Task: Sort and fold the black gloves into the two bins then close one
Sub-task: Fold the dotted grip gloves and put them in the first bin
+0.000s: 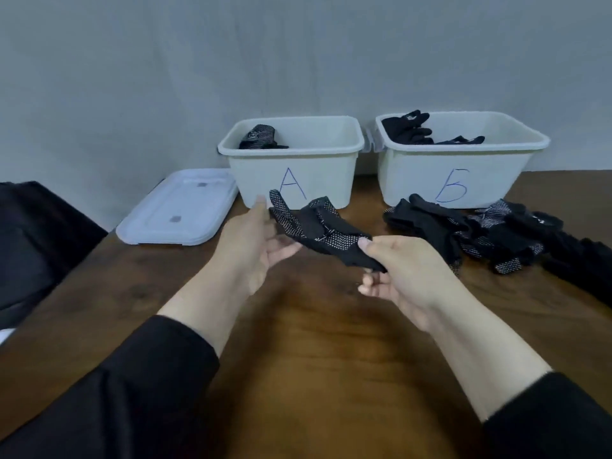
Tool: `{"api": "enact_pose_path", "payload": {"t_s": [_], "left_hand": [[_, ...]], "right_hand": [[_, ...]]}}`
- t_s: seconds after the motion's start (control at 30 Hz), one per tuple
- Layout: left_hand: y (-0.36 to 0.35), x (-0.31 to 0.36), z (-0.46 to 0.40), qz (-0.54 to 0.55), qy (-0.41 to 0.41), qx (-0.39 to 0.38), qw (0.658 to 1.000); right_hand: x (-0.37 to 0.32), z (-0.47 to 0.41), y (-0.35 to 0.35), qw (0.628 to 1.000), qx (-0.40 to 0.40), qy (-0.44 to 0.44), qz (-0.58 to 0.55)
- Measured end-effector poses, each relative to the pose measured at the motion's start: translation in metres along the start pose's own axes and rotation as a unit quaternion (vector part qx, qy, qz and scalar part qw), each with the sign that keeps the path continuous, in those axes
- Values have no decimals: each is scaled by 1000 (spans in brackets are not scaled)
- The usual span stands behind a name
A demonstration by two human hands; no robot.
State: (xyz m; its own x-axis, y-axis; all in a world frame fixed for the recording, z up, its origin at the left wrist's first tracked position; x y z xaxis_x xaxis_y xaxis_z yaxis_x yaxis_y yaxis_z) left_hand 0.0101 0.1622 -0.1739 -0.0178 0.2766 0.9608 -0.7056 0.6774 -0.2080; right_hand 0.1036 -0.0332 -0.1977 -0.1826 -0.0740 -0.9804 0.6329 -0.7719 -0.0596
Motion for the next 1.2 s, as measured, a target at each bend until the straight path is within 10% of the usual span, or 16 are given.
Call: {"api": "enact_pose_path", "payload": {"t_s": [0.17, 0.33, 0.47, 0.77, 1.0, 1.2], "left_hand": [[93, 2, 6, -315, -194, 165, 914], [47, -14, 17, -467, -382, -66, 795], [21, -50, 7, -614, -319, -188, 697], [75, -20, -14, -423, -210, 27, 881], [79, -13, -8, -368, -201, 30, 907], [83, -7, -7, -352, -208, 46, 911]], "right_hand": [[27, -19, -18, 997, 7, -73, 33], [31, -21, -13, 997, 32, -24, 61], [23, -21, -19, 999, 33, 20, -26], [-73, -44, -28, 979, 4, 102, 176], [-164, -83, -50, 888, 18, 140, 437], [-182, -48, -63, 798, 104, 356, 476]]}}
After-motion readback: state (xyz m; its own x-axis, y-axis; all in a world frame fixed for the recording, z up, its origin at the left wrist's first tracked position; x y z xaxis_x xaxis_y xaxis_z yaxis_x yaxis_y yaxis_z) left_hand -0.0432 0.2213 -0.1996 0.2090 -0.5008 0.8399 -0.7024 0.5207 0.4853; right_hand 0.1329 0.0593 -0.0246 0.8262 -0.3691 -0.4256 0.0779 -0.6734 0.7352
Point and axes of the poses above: each hand's wrist, its own z-axis away from the middle knuckle, its own y-axis out of the back of the hand, x = y × z, the point moved 7 cm from there along -z, towards the middle knuckle, and after that the axes turned 1 degree about -x, right-handed, at the moved point
